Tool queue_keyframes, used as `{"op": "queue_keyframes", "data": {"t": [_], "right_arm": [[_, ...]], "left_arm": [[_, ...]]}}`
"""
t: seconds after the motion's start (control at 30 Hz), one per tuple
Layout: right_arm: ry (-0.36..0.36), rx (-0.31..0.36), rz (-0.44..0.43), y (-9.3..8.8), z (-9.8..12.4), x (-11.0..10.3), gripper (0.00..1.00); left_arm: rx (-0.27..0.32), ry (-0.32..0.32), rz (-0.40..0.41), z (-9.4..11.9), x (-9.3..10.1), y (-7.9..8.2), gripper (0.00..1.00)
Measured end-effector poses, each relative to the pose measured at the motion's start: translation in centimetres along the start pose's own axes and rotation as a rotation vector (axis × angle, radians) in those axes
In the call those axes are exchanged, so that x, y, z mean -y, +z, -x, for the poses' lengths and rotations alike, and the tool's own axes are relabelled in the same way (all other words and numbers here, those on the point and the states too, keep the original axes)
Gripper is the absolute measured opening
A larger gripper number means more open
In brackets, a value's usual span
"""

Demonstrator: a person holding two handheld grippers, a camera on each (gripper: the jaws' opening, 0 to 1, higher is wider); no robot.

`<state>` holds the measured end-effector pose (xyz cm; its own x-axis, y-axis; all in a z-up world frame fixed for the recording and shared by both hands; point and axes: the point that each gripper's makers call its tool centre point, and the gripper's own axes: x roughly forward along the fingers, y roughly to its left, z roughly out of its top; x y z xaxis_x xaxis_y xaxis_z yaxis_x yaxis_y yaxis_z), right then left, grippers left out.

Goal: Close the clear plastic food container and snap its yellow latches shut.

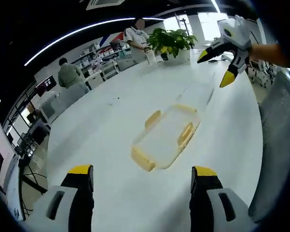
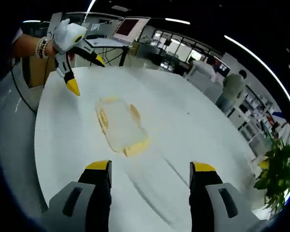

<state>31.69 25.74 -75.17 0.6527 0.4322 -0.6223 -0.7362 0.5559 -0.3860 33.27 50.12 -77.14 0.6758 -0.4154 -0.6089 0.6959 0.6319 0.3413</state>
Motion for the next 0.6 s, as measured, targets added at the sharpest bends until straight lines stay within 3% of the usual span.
{"op": "queue_keyframes", "data": {"t": [0.37,0.6], "right_arm": [[0.042,-0.027,0.137,0.8,-3.4,0.7,0.60],[0.080,-0.046,0.247,1.2,-5.8,0.5,0.59]], "left_arm": [[-0.030,-0.001,-0.140,-2.8,-1.7,0.0,0.78],[-0.064,-0.015,-0.287,-4.7,-1.8,-0.4,0.76]]}}
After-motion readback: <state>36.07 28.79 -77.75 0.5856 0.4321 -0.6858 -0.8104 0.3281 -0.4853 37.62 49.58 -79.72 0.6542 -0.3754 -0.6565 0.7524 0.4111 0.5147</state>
